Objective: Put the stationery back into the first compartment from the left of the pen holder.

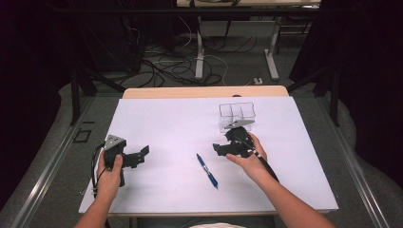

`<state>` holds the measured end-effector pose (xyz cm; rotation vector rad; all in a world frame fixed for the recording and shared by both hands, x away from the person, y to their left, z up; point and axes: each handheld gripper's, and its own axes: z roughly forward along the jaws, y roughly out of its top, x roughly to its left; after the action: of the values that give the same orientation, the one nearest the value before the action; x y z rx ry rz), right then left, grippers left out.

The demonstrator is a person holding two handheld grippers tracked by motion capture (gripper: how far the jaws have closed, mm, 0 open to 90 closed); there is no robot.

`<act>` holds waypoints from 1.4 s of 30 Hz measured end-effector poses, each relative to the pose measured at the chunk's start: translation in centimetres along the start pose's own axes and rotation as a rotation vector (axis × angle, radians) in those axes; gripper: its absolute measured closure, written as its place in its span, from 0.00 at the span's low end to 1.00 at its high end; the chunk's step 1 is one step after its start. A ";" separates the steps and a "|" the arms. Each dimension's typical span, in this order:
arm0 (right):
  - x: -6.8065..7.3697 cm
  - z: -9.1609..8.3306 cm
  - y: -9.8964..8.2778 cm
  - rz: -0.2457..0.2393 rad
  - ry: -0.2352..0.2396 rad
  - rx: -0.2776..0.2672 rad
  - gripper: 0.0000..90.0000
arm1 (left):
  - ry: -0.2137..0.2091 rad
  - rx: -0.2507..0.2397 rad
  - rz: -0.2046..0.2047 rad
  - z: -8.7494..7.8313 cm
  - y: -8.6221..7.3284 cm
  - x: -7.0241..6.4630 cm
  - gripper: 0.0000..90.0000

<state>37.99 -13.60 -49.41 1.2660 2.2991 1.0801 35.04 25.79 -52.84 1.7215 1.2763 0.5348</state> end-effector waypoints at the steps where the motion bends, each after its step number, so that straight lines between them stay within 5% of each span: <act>1: 0.1 0.0 0.0 -0.002 -0.002 0.000 0.32 | 0.000 -0.001 0.001 0.0 0.0 0.0 0.00; 23: 1.7 1.9 -0.1 0.019 0.021 0.059 0.42 | -0.001 -0.005 -0.003 0.1 0.0 0.0 0.00; 24: 1.8 2.3 -0.3 0.033 0.029 0.017 0.44 | -0.001 -0.005 -0.002 0.1 0.0 0.0 0.00; 33: 1.9 2.8 -0.5 0.051 0.015 0.056 0.44 | 0.000 -0.001 -0.001 0.1 0.0 0.0 0.00; 42: 2.8 3.5 -0.8 0.059 0.049 0.081 0.48 | 0.001 0.000 0.000 0.1 0.0 0.0 0.00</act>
<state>37.95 -9.97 -52.11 1.3597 2.3783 1.0582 35.12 25.76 -52.86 1.7217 1.2773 0.5356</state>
